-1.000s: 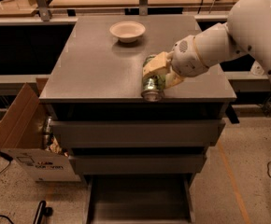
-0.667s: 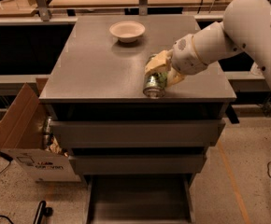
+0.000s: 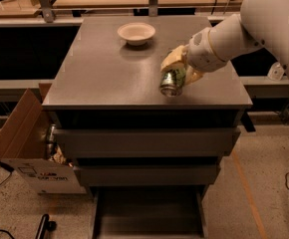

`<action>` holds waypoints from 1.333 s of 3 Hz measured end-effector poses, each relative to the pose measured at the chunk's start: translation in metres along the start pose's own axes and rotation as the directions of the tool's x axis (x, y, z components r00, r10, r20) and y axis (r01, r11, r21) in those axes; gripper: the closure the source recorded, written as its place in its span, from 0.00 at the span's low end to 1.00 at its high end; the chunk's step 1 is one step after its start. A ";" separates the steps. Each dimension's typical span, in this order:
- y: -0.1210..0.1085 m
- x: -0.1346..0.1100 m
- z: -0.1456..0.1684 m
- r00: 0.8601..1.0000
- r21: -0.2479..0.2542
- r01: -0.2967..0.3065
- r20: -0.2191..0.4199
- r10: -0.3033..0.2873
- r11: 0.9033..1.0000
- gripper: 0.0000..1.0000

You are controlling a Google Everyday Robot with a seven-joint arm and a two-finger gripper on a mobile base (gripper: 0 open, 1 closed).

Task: Pick green can from bottom drawer and place on counter

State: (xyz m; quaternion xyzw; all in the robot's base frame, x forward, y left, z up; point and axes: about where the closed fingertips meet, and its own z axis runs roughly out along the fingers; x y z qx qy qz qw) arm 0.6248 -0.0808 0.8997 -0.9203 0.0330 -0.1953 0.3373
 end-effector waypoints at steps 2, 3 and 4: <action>0.012 0.020 0.000 0.998 -0.059 -0.016 -0.066 0.013 0.998 0.17; 0.012 0.020 0.002 0.998 -0.060 -0.017 -0.065 0.013 0.998 0.00; 0.012 0.020 0.002 0.998 -0.060 -0.017 -0.065 0.013 0.998 0.00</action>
Offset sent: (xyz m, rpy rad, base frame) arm 0.0283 -0.0255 -0.0007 -0.0699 -0.0501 -0.1255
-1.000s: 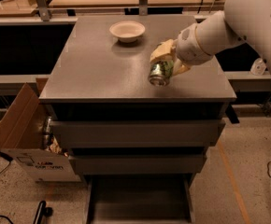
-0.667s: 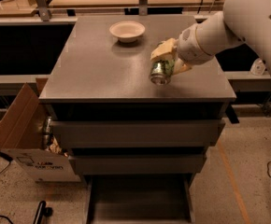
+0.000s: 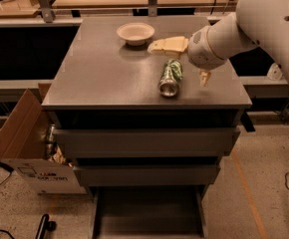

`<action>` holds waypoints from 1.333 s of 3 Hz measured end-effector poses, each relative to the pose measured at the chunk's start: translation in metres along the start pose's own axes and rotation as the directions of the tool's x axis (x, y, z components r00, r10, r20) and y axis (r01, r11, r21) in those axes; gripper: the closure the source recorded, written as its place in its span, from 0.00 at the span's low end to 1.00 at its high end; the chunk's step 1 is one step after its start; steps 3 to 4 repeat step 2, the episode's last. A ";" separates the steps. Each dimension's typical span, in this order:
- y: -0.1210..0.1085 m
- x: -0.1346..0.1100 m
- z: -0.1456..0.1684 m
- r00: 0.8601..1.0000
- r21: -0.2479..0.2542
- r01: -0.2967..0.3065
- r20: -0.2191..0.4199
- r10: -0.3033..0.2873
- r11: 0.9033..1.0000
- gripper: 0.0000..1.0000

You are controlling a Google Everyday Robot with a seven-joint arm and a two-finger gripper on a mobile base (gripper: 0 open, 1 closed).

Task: Pick green can from bottom drawer and place on counter

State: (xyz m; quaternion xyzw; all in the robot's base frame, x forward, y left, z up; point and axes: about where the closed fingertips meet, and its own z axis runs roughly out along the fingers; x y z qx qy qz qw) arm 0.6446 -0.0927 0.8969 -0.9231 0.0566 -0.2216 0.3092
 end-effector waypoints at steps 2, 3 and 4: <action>0.006 0.010 -0.046 0.999 0.024 0.021 -0.039 -0.020 0.999 0.00; 0.006 0.010 -0.046 0.999 0.024 0.021 -0.039 -0.020 0.999 0.00; 0.006 0.010 -0.046 0.999 0.024 0.021 -0.039 -0.020 0.999 0.00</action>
Offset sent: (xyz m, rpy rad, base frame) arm -0.0224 -0.0647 0.0670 0.0506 -0.0842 0.0001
